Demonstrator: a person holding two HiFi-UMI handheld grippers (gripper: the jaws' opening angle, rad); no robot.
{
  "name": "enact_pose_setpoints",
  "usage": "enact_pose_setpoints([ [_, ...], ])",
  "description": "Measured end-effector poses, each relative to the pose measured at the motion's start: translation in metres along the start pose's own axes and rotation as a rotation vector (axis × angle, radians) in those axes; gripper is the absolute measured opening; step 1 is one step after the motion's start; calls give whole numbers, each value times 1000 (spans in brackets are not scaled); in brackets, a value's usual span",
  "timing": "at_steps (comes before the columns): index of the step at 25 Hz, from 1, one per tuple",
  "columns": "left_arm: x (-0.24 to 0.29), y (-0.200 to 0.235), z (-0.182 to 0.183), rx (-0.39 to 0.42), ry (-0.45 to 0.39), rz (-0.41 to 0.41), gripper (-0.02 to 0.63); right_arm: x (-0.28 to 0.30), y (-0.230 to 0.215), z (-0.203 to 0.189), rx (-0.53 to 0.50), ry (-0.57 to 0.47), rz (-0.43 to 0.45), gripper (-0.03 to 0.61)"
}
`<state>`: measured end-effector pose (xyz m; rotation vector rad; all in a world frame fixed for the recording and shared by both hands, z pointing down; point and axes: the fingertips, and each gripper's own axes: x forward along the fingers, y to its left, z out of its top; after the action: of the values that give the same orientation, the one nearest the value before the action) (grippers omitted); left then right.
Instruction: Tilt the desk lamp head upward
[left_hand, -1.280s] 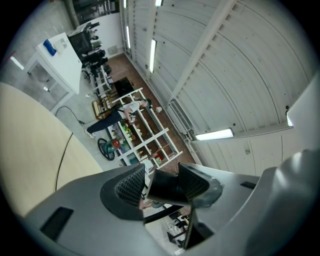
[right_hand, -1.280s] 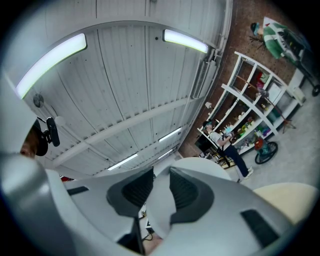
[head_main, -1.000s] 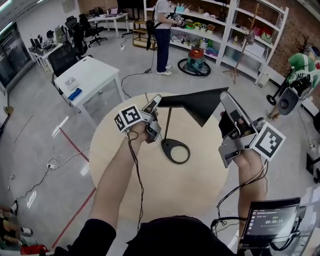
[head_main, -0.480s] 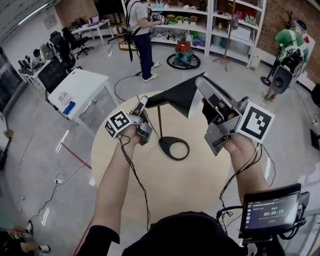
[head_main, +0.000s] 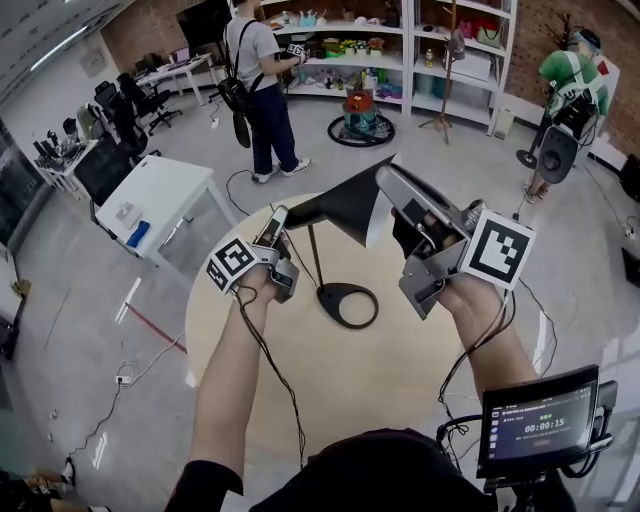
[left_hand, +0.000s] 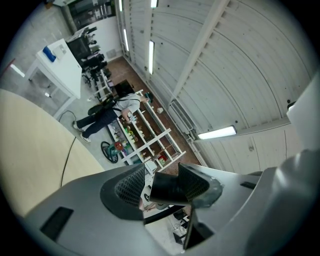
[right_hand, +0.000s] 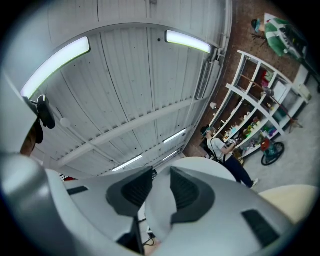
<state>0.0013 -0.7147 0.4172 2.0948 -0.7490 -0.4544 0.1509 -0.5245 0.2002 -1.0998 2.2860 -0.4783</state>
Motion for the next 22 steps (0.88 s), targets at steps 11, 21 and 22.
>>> enact_pose_setpoints([
  [11, -81, 35, -33, 85, 33, 66, 215, -51, -13, -37, -72, -62, -47, 95],
  [21, -167, 32, -165, 193, 283, 74, 215, -88, -31, -112, -163, 48, -151, 94],
  [22, -173, 26, -176, 251, 314, 72, 215, -91, -32, -123, -158, 65, -155, 94],
])
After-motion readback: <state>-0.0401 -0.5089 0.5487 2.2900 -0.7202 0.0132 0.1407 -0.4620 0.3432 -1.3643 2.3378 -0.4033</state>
